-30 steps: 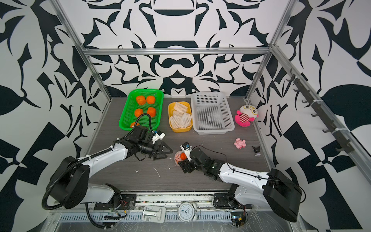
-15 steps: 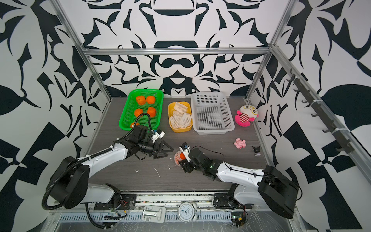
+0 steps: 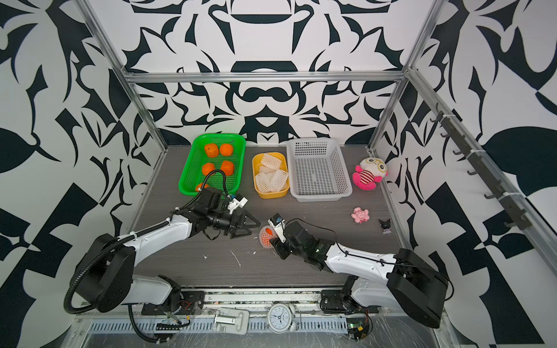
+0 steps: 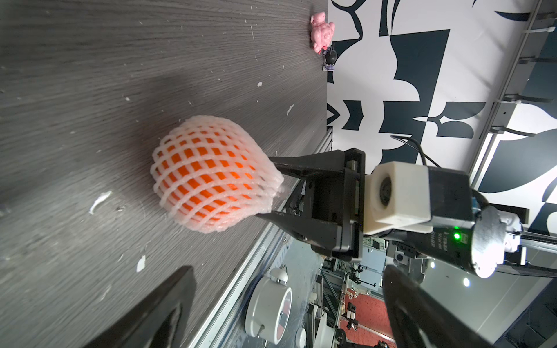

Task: Remove foam nets from oranges
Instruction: Remove the foam net from the orange.

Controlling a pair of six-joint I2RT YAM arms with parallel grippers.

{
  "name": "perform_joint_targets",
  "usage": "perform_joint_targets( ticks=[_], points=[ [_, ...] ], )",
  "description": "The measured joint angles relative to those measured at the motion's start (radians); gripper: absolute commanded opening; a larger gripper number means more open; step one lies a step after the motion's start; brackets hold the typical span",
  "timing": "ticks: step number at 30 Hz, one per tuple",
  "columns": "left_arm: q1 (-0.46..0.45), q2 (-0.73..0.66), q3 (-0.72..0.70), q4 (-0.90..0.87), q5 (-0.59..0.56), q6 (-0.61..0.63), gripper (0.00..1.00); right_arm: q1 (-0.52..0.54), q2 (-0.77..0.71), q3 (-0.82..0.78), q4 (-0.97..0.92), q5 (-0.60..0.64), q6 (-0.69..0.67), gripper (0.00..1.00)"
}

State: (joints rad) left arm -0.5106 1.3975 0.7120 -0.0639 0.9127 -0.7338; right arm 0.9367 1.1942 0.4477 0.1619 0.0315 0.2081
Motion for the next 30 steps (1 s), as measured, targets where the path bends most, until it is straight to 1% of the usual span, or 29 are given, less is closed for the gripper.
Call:
perform_joint_targets(
  ticks=[4,10,23,30],
  points=[
    [0.0,0.0,0.0,0.0,-0.002,0.0,0.99,0.0,-0.004,0.0,0.0,-0.003,0.0,0.31],
    [0.0,0.0,-0.002,0.0,-0.01,0.0,0.99,0.0,-0.017,0.0,-0.006,-0.01,-0.001,0.25],
    [0.002,-0.003,-0.002,0.0,-0.012,0.001,0.99,0.0,-0.05,0.001,-0.033,-0.018,0.005,0.21],
    [0.013,-0.03,-0.002,-0.008,-0.013,0.002,0.99,0.0,-0.065,0.006,-0.042,-0.029,0.017,0.18]
  ],
)
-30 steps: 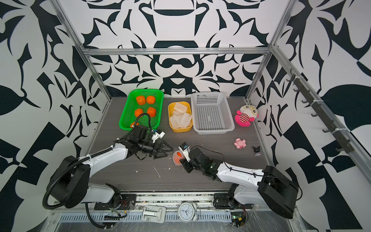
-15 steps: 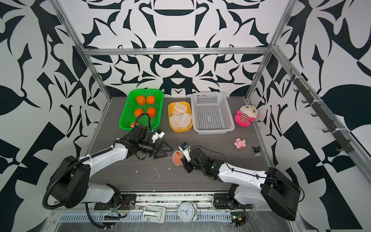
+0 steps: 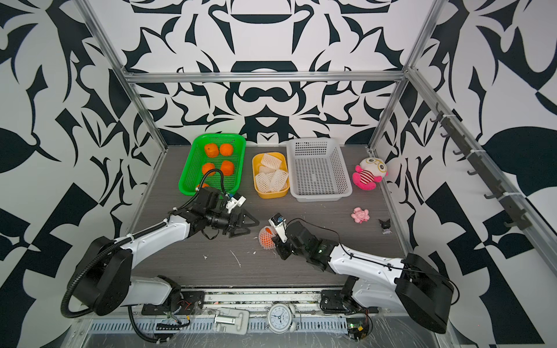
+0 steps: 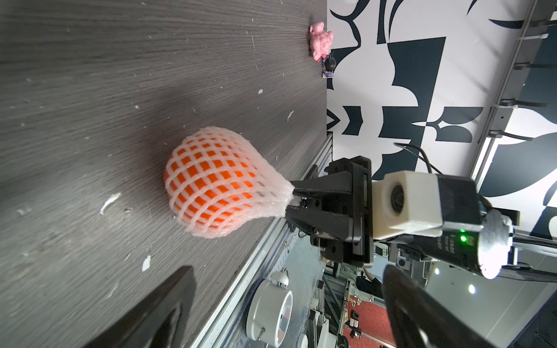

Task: Remove foam nets from oranges
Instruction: Remove the foam net from the orange.

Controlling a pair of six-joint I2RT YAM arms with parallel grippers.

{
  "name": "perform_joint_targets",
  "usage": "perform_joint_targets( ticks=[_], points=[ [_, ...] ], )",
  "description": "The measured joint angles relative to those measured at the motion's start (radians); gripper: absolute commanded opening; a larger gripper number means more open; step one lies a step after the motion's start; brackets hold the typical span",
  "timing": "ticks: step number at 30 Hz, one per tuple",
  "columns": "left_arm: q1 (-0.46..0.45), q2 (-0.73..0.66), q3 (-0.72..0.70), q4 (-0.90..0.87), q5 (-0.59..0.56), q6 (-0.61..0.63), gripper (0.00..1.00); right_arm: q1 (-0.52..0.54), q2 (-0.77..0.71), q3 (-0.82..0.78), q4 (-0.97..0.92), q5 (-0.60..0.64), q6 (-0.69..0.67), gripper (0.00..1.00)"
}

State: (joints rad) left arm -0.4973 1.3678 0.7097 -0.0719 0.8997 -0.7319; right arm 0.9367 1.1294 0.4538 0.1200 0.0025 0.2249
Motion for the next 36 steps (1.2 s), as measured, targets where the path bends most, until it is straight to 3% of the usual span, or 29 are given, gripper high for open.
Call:
perform_joint_targets(
  ticks=[20,36],
  points=[
    [0.035,-0.056,0.003,-0.048,0.002,0.028,0.99,0.0,-0.064,0.052,-0.082,-0.019,0.02,0.14],
    [0.086,-0.114,0.177,-0.262,-0.009,0.135,1.0,0.0,-0.059,0.304,-0.238,-0.086,-0.043,0.1]
  ],
)
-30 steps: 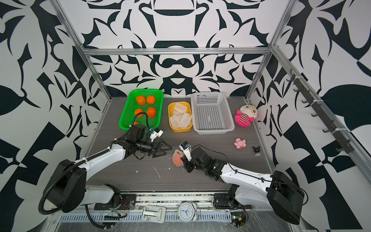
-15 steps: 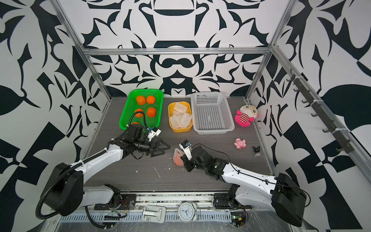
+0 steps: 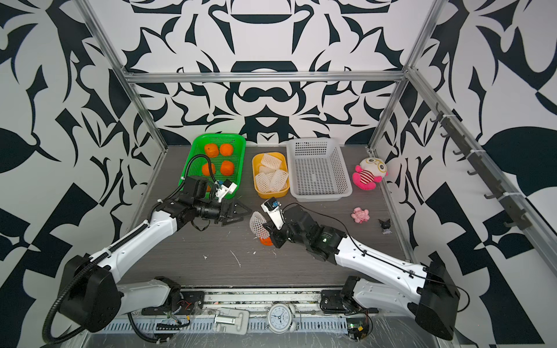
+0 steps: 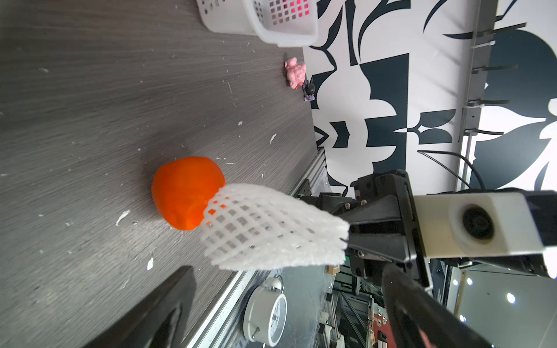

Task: Remove foam nets from oranges
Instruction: Remove the foam net from the orange, then place the foam net into the storage box.

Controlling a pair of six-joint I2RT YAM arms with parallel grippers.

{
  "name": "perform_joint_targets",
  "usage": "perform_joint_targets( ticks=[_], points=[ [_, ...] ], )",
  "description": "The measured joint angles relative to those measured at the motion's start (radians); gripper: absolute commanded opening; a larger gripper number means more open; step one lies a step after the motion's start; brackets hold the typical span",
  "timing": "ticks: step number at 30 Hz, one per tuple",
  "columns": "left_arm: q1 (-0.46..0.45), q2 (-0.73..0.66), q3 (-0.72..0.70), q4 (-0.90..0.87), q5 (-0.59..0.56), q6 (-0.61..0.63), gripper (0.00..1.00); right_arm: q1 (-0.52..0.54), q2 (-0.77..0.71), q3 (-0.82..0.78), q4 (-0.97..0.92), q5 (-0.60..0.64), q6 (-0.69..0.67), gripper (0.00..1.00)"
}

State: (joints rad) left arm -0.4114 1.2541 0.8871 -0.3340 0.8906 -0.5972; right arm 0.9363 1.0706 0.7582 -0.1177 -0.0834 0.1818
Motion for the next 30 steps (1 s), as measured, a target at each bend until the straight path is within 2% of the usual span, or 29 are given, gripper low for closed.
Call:
perform_joint_targets(
  ticks=[8,15,18,22,30],
  points=[
    [0.013,-0.006,0.105,-0.13,-0.011,0.06,0.99,-0.061,-0.002,0.07,-0.053,-0.143,-0.005,0.04],
    [0.013,-0.053,0.184,-0.187,0.013,0.105,1.0,-0.299,-0.002,0.101,-0.078,-0.509,0.003,0.04],
    [0.013,-0.068,0.184,-0.191,0.043,0.116,1.0,-0.356,0.017,0.143,-0.103,-0.663,0.003,0.03],
    [0.013,-0.075,0.184,-0.191,0.089,0.127,1.0,-0.382,0.057,0.198,-0.114,-0.827,0.003,0.03],
    [-0.059,-0.076,0.184,-0.19,0.137,0.167,1.0,-0.398,0.135,0.23,-0.128,-0.975,0.007,0.0]
  ],
)
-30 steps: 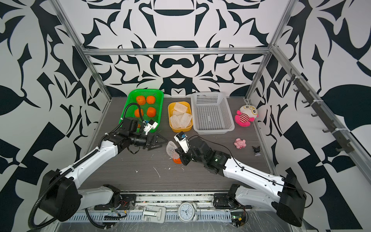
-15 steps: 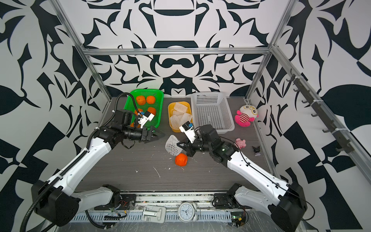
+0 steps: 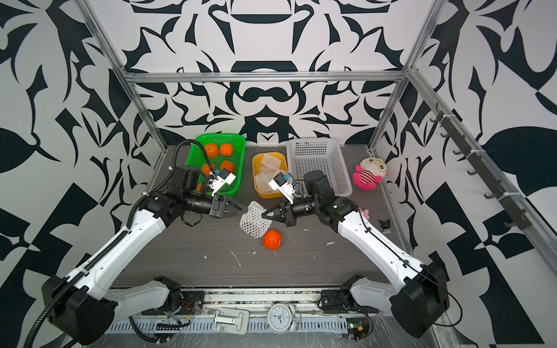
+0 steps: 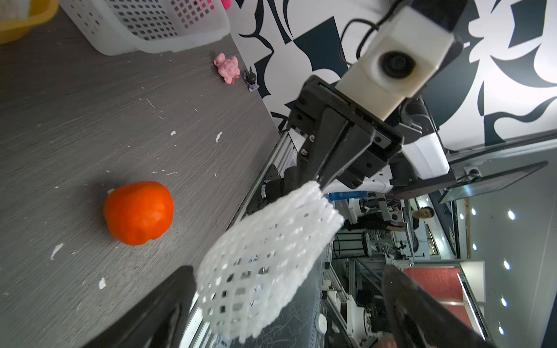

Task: Remove foam nets from oranges
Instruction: Place the foam net into the storage box.

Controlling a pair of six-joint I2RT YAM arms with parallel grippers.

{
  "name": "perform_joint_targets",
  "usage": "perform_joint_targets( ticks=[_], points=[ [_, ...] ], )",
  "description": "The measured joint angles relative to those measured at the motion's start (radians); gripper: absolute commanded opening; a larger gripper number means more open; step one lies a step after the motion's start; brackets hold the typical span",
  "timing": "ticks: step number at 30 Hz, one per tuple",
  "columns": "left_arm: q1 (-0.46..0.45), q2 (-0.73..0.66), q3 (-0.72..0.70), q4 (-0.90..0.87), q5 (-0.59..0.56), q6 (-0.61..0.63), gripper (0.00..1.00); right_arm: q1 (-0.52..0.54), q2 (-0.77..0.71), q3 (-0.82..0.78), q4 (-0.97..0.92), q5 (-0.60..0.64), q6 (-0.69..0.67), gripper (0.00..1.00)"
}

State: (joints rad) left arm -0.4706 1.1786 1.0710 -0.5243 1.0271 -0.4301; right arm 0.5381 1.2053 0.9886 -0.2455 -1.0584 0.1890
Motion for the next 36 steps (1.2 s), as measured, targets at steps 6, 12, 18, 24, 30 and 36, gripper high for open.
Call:
perform_joint_targets(
  ticks=[6,12,18,24,30,36],
  points=[
    [-0.044,0.005,0.0,0.0,0.01,0.029,0.96,0.0,0.02,0.016,-0.001,-0.04,0.015,0.0],
    [-0.06,0.008,-0.001,-0.002,0.01,0.048,0.75,-0.006,0.021,0.03,-0.002,-0.057,0.018,0.0],
    [-0.06,0.008,0.0,-0.036,0.005,0.077,0.53,-0.011,0.027,0.043,-0.006,-0.063,0.018,0.0],
    [-0.062,0.008,0.0,-0.047,0.002,0.082,0.33,-0.02,0.027,0.043,-0.02,-0.06,0.018,0.0],
    [-0.067,0.005,-0.001,-0.029,-0.001,0.048,0.22,-0.028,0.026,0.043,-0.025,-0.039,0.018,0.04],
    [-0.072,-0.013,-0.049,0.066,-0.014,-0.042,0.17,-0.041,0.026,0.043,-0.027,0.003,0.021,0.12]
  ],
)
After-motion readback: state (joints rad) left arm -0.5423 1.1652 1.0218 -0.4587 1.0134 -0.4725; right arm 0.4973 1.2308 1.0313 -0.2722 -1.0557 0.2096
